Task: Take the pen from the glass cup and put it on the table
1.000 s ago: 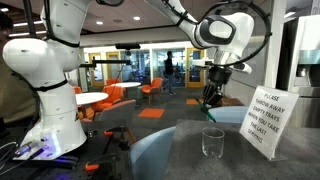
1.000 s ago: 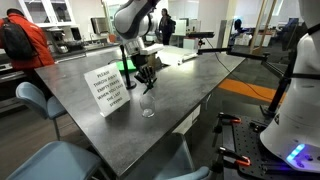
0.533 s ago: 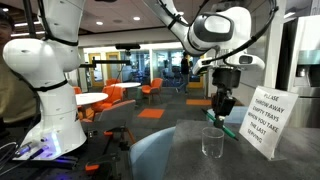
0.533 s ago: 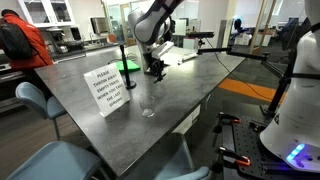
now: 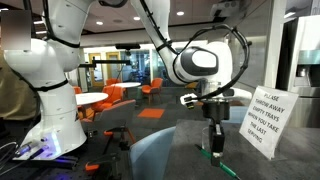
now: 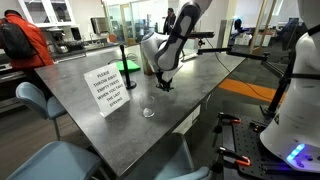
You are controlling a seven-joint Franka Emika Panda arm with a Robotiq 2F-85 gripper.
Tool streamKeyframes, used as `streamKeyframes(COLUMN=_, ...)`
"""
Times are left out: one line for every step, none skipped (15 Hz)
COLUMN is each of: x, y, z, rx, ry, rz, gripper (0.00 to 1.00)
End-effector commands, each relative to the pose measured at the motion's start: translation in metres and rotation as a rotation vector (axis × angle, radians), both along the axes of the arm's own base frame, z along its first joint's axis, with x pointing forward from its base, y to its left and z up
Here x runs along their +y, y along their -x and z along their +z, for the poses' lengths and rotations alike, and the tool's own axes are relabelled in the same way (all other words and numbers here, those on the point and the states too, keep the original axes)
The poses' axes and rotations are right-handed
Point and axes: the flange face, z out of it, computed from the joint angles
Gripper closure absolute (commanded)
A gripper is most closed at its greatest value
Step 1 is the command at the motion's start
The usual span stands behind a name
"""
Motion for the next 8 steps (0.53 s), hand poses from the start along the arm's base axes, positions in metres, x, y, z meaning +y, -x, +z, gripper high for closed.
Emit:
streamKeyframes(x=0.003, y=0.009, z=-0.018, rx=-0.018, ry=0.019, rz=-0.033, gripper=0.97)
streamKeyframes(x=0.003, y=0.011, z=-0.021, rx=-0.019, ry=0.027, rz=-0.045, gripper=0.97)
streamKeyframes(x=0.001, y=0.013, z=-0.023, rx=-0.020, ry=0.029, rz=-0.055, gripper=0.97)
streamKeyframes(x=-0.001, y=0.014, z=-0.024, rx=-0.022, ry=0.039, rz=-0.060, gripper=0.62)
streamKeyframes(x=-0.004, y=0.014, z=-0.023, rx=-0.027, ry=0.050, rz=-0.079, gripper=0.60)
streamKeyframes(x=-0.006, y=0.015, z=-0.020, rx=-0.032, ry=0.049, rz=-0.079, gripper=0.54)
streamKeyframes(x=-0.007, y=0.014, z=-0.017, rx=-0.038, ry=0.046, rz=-0.071, gripper=0.47)
streamKeyframes(x=-0.007, y=0.014, z=-0.011, rx=-0.051, ry=0.052, rz=-0.068, gripper=0.38)
